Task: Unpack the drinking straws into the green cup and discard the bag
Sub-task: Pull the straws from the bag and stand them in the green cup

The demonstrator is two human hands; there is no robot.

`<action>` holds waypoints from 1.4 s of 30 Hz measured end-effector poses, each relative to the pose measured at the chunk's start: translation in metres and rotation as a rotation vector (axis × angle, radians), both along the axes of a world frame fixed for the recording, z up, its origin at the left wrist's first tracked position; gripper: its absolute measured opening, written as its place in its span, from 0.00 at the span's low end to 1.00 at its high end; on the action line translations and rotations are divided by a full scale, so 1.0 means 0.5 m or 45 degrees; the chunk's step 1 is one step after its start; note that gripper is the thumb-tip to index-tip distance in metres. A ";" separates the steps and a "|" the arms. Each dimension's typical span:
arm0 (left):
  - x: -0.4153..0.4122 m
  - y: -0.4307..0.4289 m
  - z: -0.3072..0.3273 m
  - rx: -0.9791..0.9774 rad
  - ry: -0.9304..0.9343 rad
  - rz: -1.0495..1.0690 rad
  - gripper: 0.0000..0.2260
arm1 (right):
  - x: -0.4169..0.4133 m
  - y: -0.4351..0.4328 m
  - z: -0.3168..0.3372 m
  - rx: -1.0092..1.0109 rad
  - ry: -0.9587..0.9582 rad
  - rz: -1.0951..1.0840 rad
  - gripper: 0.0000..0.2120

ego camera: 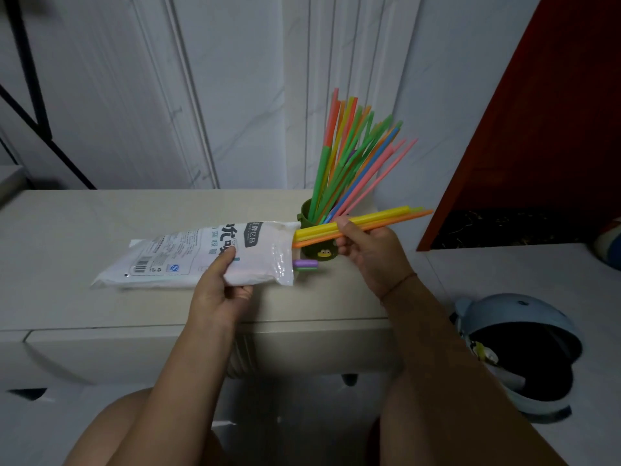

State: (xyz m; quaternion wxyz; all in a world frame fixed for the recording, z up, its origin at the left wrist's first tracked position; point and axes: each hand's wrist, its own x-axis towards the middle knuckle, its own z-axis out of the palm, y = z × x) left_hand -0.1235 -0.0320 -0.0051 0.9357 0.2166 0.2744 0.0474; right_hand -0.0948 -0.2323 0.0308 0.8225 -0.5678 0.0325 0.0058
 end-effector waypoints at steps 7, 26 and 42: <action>0.002 0.044 0.004 -0.016 0.033 0.072 0.07 | 0.025 -0.087 0.055 -0.082 -0.084 -0.232 0.06; -0.003 0.017 0.006 -0.010 0.008 0.034 0.07 | 0.109 -0.031 0.029 -0.574 -0.062 -0.173 0.10; -0.001 0.004 0.003 -0.053 -0.048 0.006 0.08 | 0.120 -0.020 -0.007 -0.546 -0.090 -0.290 0.06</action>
